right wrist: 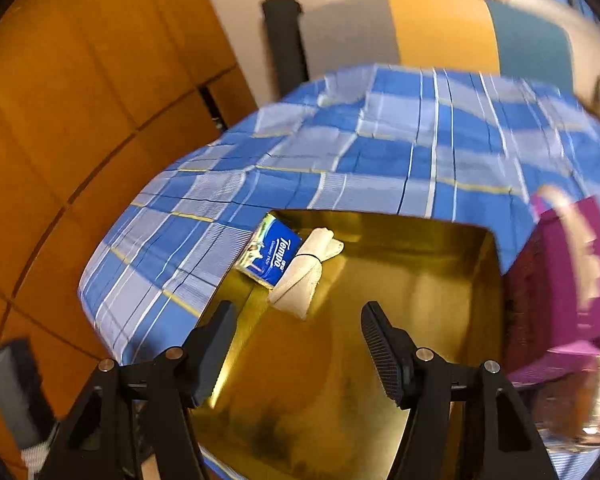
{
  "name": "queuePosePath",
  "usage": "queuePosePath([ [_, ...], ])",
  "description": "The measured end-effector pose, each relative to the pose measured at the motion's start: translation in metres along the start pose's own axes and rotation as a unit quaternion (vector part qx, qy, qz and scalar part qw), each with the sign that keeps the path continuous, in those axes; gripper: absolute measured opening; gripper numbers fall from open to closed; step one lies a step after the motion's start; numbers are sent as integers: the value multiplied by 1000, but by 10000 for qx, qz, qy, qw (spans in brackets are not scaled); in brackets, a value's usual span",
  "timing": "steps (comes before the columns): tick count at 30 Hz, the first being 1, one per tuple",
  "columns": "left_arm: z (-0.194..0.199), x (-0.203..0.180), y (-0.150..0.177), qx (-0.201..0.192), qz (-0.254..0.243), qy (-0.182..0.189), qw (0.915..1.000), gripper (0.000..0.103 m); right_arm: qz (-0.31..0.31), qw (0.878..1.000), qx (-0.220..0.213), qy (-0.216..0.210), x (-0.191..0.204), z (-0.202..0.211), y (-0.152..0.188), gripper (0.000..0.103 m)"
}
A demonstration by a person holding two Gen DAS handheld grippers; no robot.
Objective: Organize soft objects
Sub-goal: 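Move the right gripper back to the pink towel roll and grasp it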
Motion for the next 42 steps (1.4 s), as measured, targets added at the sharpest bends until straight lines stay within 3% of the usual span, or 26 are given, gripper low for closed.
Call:
queuePosePath([
  [4,-4,-19,9,67,-151,166,9997,39,280,9986,-423,139,-17,39,5,66],
  [8,-12,-42,21,179,-345,385,9985,40,587,9916,-1003,563,-47,82,12,68],
  [15,-26,-86,47,519,-599,846,9933,41,219,9826,-1324,1283,-134,127,23,71],
  [20,-36,-121,68,797,-910,1038,9872,42,-157,9751,-1142,1892,-211,136,43,71],
  [27,-46,-171,99,1105,-1483,1253,9747,42,-663,9640,-193,2570,-327,119,93,72],
  [33,-56,-220,128,1408,-2073,1473,9568,42,-984,9491,516,2948,-410,109,129,72],
  [42,-58,-279,159,1697,-2609,1989,9293,42,-1355,9192,510,3662,-520,116,121,72],
])
Point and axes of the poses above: each gripper's, at about its wrist camera, not at the fingertips, and z roughly against the way its jaws point, x to its left, y to its underside, the point moved 9 cm from there along -z, roughly the way its jaws point, and after that the axes turned 13 degrees about y, right-handed, at the moved point
